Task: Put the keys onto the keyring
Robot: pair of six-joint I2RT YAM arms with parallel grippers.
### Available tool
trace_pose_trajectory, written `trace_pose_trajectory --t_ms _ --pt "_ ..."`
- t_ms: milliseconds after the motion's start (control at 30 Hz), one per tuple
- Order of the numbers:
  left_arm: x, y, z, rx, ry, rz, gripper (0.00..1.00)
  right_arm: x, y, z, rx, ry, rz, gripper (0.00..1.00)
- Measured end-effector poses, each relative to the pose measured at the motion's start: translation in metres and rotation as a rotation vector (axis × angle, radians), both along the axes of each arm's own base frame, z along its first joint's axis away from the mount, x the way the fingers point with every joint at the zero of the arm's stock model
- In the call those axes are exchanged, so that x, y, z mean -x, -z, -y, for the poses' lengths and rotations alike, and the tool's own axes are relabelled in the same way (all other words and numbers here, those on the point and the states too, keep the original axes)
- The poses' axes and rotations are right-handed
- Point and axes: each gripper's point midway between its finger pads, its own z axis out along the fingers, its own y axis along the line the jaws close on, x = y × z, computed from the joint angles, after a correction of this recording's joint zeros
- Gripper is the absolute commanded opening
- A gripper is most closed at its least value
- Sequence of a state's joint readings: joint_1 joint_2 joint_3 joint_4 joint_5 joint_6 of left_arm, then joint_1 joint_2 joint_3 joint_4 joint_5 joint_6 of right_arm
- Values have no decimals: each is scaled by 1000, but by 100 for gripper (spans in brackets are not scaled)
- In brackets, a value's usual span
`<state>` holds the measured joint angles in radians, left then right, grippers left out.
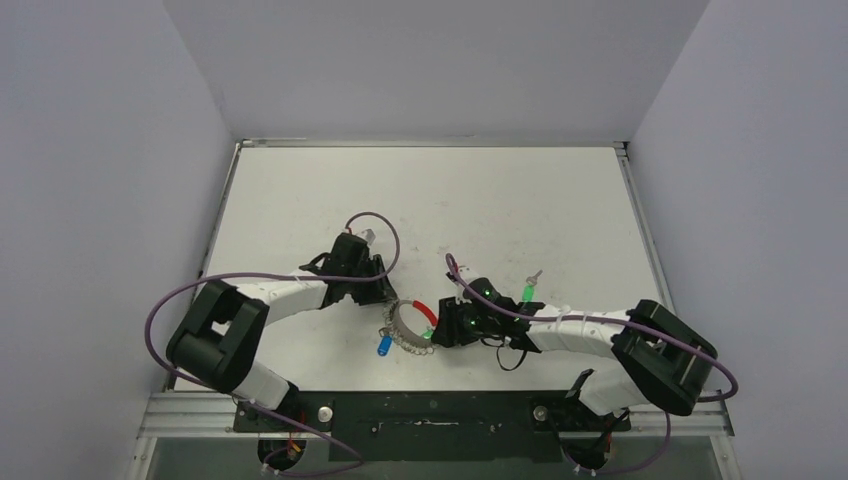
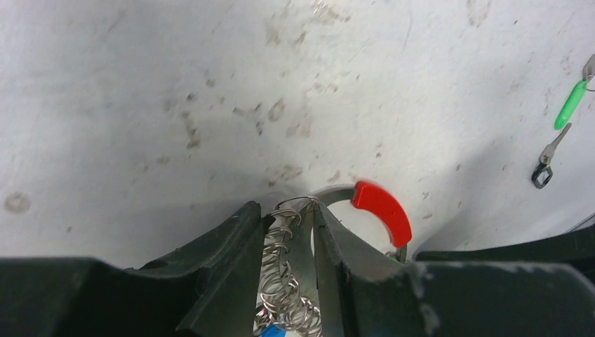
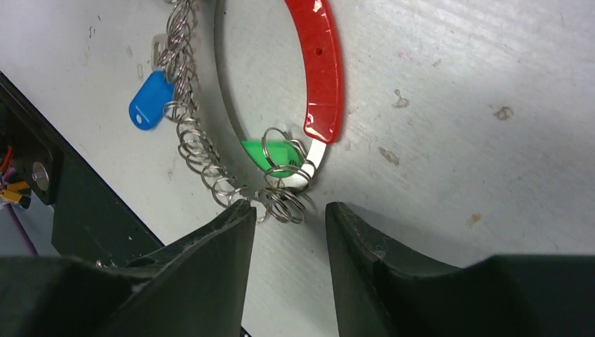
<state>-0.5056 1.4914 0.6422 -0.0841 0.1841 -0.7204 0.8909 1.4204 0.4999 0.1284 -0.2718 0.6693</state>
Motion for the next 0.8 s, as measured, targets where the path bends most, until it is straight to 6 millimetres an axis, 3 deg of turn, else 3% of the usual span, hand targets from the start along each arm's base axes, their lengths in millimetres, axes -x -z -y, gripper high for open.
trace_pose_trajectory --t_ms 167,300,467,567,633,800 --pt "-17 -2 12 2 52 26 34 0 -13 11 9 24 26 48" --pt "-16 -5 7 -31 72 36 39 -2 -22 15 1 36 52 44" --pt "-10 -35 1 -12 80 111 42 -1 -22 14 0 28 48 36" --pt "-1 -58 -1 38 82 181 43 1 -19 11 -8 13 34 32" --pt "8 -63 -3 64 84 194 44 3 -15 10 -10 6 21 31" --pt "44 -53 -6 146 81 151 44 6 -12 3 -29 -17 0 29"
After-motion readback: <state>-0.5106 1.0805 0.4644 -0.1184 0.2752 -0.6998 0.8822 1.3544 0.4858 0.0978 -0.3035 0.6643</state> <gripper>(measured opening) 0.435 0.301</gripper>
